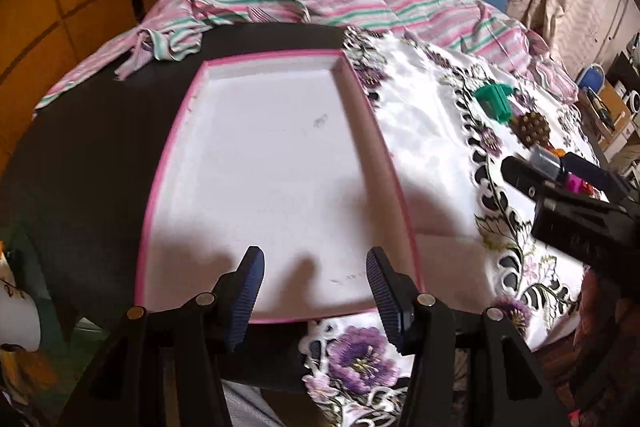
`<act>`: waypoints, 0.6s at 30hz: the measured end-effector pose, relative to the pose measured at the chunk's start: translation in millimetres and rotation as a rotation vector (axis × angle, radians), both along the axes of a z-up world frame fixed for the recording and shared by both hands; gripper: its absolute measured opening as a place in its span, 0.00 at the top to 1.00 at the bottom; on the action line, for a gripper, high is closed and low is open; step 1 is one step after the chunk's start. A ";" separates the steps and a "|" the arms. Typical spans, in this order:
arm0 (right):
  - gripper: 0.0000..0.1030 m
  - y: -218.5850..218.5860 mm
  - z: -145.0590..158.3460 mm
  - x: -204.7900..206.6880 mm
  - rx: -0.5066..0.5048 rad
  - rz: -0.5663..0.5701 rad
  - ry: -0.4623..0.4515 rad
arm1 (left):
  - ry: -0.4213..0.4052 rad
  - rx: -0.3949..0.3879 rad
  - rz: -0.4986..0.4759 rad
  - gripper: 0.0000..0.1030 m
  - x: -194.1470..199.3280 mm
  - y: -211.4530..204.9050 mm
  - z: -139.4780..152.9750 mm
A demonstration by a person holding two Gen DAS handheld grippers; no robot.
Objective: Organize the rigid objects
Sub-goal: 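Move both tools from the pink tray toward the scattered objects, then close the left tool around the black canister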
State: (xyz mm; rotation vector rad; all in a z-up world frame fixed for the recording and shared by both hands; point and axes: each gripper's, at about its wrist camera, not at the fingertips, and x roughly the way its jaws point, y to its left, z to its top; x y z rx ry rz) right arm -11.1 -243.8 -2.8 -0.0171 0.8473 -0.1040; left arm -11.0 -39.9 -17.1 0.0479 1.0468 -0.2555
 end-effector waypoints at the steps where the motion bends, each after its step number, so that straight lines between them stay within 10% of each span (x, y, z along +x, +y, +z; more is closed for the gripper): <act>1: 0.00 -9.3 -2.7 0.2 0.024 -0.019 0.012 | 0.005 0.005 -0.009 0.48 -0.3 -2.7 -0.9; 10: 0.01 -102.1 -20.2 15.7 0.023 -0.263 0.086 | 0.020 -0.042 -0.064 0.48 -9.0 -15.9 -3.7; 18: 0.00 -97.1 -30.4 39.5 0.055 -0.173 0.121 | 0.039 -0.098 -0.063 0.48 -12.1 -16.9 -5.3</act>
